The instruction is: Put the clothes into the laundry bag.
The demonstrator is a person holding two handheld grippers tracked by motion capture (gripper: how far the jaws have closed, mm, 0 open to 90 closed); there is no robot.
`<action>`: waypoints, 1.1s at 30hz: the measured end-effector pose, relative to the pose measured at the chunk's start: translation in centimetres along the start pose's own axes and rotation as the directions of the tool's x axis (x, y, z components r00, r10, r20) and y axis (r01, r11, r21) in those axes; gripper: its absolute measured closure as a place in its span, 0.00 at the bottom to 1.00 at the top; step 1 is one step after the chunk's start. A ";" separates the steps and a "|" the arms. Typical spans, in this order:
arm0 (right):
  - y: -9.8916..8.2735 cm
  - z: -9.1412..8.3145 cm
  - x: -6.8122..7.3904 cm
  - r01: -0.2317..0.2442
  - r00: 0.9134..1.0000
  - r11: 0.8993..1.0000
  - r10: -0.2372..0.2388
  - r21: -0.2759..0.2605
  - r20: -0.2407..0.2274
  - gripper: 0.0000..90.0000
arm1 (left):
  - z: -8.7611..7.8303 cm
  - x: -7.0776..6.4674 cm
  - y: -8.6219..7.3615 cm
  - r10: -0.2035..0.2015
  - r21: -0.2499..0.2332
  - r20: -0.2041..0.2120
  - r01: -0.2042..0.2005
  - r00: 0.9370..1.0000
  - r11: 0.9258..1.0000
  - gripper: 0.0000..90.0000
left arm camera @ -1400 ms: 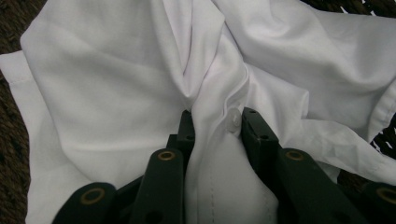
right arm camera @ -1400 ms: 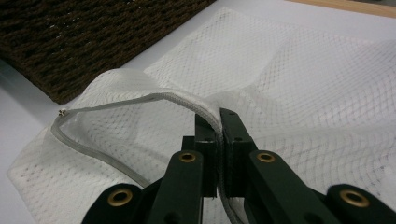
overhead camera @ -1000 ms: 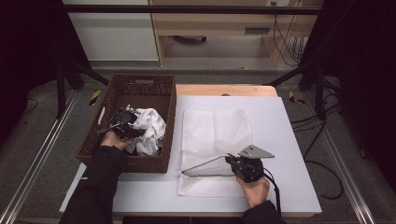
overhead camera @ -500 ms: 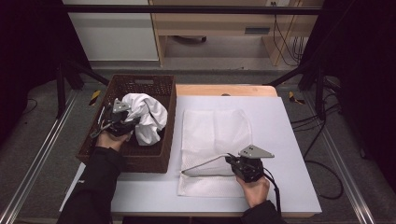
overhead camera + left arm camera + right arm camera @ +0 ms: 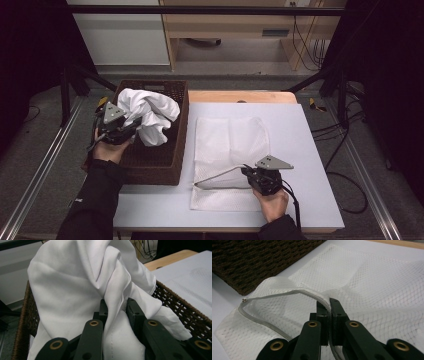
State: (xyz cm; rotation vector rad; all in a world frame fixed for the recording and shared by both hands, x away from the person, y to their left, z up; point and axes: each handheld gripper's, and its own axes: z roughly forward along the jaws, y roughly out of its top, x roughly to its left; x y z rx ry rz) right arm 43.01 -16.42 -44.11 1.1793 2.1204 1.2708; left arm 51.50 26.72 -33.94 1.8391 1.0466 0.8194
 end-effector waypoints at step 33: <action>0.0 -0.1 -0.1 -0.004 1.000 1.000 0.004 -0.004 0.004 0.97 | -8.7 -3.1 5.3 0.031 -0.239 0.165 0.010 0.986 0.971 0.84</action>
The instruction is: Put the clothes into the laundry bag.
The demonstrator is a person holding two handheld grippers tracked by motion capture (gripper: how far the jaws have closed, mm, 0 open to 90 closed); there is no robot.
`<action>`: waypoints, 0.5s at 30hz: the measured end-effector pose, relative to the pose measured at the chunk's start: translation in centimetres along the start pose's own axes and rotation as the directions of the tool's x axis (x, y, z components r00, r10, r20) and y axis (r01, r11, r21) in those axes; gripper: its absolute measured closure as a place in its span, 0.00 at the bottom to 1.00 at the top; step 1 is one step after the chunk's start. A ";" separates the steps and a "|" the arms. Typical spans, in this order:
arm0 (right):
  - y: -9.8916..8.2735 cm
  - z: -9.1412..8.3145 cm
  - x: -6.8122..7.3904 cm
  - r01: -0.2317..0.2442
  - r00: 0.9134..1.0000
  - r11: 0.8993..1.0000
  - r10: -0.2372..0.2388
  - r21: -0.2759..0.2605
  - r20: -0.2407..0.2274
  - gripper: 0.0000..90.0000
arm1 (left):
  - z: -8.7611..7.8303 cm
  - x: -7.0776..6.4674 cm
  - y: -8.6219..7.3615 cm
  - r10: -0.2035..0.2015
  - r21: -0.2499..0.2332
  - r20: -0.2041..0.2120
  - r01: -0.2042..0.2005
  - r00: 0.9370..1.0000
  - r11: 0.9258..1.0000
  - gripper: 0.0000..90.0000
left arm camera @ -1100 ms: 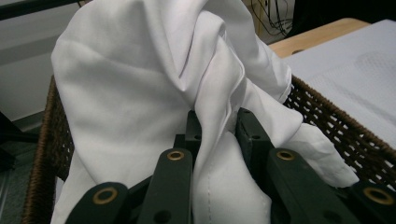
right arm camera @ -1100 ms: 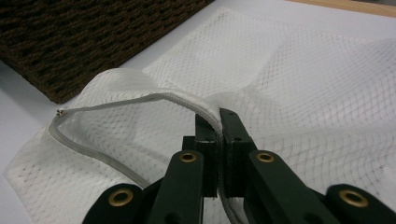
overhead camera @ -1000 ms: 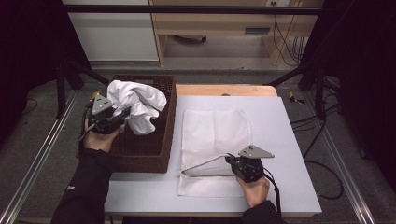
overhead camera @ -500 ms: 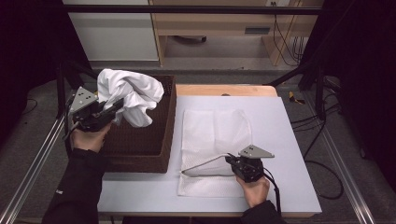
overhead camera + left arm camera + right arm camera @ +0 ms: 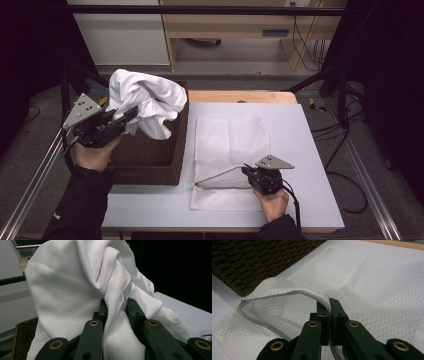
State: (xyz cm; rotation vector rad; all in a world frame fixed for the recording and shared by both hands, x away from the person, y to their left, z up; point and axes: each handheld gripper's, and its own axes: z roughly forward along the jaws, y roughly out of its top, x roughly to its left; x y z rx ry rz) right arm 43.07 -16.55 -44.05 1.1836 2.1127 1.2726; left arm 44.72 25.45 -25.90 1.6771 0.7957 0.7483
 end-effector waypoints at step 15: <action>0.0 0.2 -0.3 -0.013 1.000 1.000 0.013 0.006 0.008 0.97 | -0.3 -4.1 1.5 0.046 -0.027 0.120 -0.043 0.992 0.999 0.84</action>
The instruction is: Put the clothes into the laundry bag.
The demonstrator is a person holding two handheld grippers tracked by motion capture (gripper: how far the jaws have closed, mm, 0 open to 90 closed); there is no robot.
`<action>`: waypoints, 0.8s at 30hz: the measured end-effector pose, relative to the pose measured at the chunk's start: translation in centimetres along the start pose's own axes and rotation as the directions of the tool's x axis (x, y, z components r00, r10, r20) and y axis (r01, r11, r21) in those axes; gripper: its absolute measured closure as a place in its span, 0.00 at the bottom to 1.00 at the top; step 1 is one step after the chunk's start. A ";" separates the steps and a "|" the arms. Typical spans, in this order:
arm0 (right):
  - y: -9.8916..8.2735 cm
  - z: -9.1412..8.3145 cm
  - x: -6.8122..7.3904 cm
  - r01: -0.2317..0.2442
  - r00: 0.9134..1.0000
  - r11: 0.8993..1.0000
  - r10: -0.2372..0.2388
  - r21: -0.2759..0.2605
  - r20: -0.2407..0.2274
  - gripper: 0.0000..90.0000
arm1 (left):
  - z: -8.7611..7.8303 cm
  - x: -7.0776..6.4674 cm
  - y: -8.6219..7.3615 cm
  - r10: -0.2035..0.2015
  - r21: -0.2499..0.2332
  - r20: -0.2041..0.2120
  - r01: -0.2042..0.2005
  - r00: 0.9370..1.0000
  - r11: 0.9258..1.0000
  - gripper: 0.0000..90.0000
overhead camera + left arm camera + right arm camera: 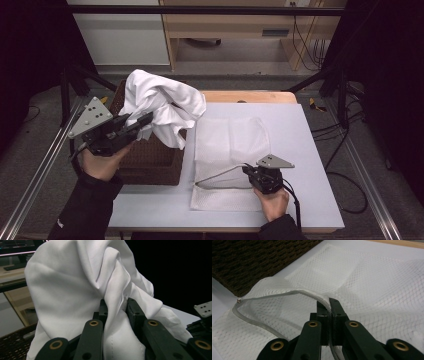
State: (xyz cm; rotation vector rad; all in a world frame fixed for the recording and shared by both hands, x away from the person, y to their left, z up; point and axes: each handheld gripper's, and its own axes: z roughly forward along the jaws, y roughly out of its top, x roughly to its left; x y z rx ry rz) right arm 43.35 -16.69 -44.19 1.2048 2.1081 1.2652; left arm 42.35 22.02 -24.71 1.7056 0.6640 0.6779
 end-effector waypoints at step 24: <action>-0.2 1.9 -2.0 -0.045 0.998 0.998 0.043 0.035 0.054 0.97 | 2.2 -7.7 -3.1 0.037 0.040 0.267 -0.049 0.963 0.998 0.84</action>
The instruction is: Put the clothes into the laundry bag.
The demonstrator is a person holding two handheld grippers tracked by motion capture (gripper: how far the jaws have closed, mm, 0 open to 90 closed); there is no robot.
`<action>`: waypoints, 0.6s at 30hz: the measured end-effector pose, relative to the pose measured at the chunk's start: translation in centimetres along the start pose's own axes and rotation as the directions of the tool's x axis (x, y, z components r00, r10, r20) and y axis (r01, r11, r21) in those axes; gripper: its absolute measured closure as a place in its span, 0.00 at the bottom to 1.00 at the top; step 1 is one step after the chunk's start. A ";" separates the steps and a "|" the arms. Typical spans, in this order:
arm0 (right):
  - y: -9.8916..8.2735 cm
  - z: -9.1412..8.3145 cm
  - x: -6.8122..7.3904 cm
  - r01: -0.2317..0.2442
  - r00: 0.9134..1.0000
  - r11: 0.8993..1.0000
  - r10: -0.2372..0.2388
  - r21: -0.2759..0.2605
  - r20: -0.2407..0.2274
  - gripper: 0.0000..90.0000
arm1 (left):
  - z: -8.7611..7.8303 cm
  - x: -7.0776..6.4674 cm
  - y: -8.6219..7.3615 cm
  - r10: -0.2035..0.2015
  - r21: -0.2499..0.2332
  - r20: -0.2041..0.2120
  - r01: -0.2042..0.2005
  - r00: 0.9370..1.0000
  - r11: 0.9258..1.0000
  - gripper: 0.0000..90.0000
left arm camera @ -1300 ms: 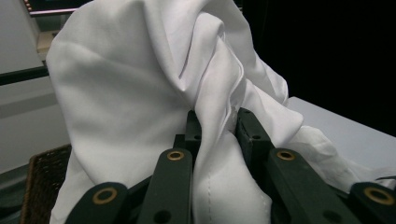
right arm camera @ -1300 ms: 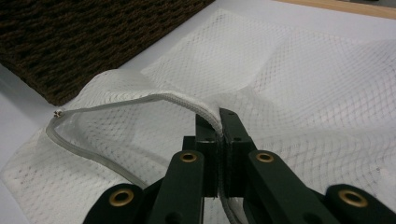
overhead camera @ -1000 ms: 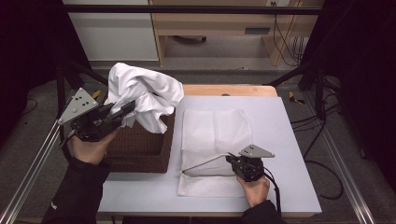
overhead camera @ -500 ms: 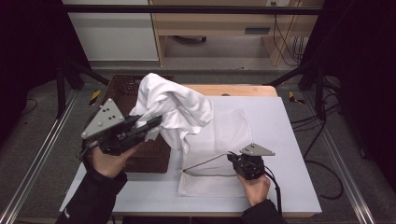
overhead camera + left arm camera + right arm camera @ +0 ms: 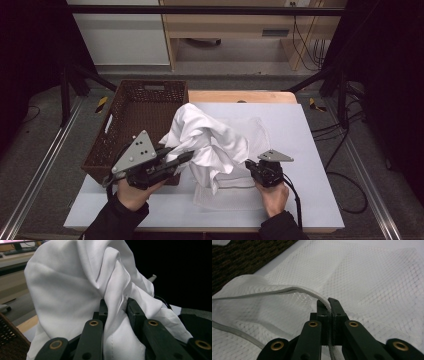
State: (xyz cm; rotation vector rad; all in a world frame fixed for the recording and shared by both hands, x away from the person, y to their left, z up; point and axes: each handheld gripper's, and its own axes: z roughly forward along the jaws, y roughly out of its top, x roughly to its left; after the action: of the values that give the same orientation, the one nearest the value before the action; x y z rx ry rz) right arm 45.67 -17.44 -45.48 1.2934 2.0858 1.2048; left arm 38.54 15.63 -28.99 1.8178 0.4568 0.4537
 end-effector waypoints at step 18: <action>0.2 0.6 -0.7 -0.026 1.000 1.000 0.026 -0.001 0.002 0.97 | 1.6 -4.1 -4.1 0.009 0.116 0.167 -0.029 0.986 0.993 0.84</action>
State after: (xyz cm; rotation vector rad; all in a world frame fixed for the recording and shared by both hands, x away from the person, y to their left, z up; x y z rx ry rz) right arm 46.56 -17.73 -45.76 1.3246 2.0727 1.2155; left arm 35.53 13.33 -33.72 1.9575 0.3572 0.2899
